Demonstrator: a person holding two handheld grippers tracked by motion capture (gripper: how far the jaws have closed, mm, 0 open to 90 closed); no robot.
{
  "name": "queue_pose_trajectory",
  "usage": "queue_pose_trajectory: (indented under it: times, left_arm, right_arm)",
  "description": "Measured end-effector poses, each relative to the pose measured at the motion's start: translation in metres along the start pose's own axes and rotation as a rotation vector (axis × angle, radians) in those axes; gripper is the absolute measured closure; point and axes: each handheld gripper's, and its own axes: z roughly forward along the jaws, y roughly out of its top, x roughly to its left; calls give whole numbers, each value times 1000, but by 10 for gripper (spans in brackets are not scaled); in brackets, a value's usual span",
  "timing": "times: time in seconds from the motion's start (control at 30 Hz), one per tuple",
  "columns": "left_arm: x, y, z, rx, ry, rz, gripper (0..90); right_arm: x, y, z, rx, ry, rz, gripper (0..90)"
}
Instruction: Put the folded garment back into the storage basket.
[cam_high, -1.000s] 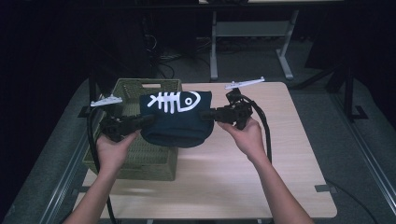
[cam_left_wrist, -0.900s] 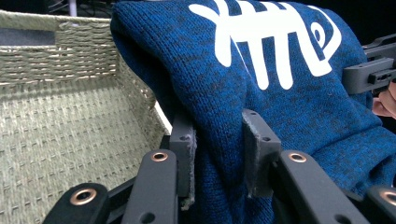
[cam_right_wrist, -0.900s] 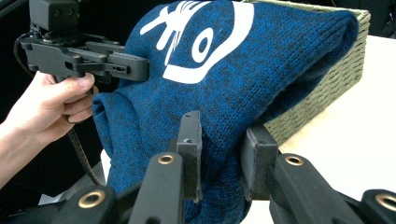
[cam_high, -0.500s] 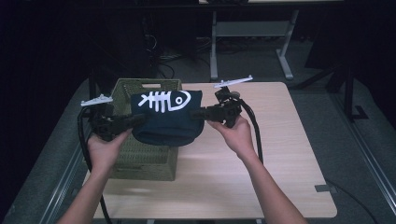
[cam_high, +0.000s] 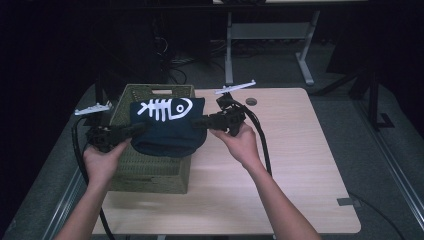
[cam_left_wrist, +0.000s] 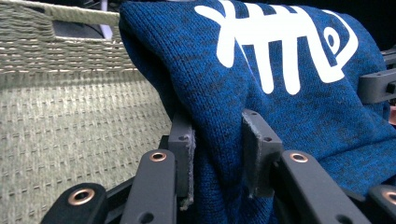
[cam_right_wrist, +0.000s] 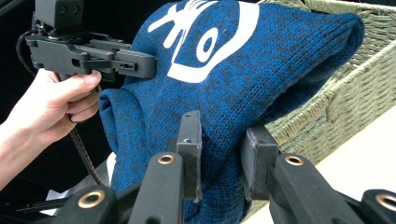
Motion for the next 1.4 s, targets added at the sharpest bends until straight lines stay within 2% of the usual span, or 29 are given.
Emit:
queue_pose_trajectory:
  times: [0.8,1.4]
  left_arm:
    - [30,-8,-16,2,68,-46,664]
    - [47,-17,-21,10,108,-69,660]
  right_arm:
    - [8,3,44,15,25,1,718]
    - [9,2,70,36,19,11,715]
